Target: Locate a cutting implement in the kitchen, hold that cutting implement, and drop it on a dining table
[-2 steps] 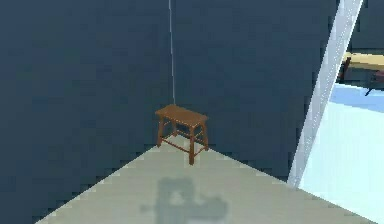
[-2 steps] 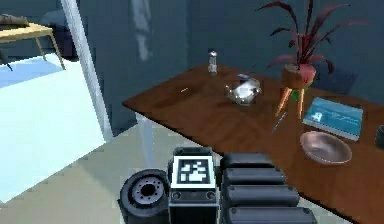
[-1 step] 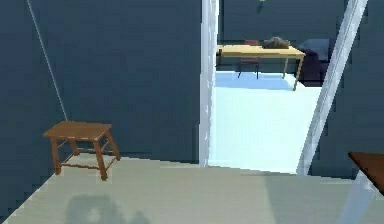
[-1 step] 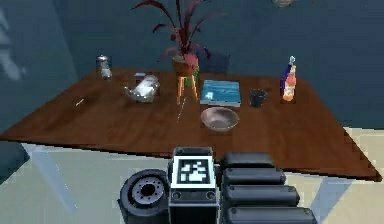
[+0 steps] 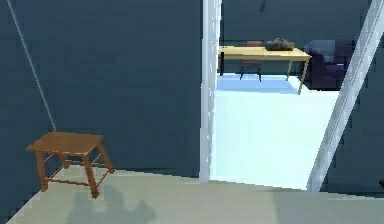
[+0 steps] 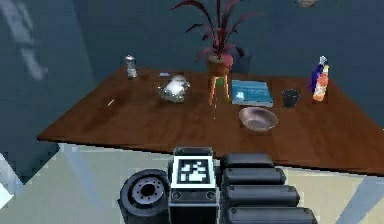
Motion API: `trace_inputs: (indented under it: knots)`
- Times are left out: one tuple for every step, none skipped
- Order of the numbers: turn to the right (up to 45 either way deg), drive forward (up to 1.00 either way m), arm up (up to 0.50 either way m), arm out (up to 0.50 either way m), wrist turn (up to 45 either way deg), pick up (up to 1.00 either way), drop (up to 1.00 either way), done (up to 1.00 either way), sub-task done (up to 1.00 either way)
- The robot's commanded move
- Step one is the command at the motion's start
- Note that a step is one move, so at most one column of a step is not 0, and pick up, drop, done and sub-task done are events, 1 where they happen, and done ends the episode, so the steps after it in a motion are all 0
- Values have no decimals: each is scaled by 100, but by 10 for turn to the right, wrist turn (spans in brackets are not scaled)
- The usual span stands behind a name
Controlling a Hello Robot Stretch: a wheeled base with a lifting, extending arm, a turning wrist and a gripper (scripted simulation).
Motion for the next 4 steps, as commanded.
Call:
trace_inputs:
  knots:
    - [-450,0,0,0,0,0,0,0,0]
    - [-450,0,0,0,0,0,0,0,0]
    - [-450,0,0,0,0,0,0,0,0]
    - [-210,0,0,0,0,0,0,0,0]
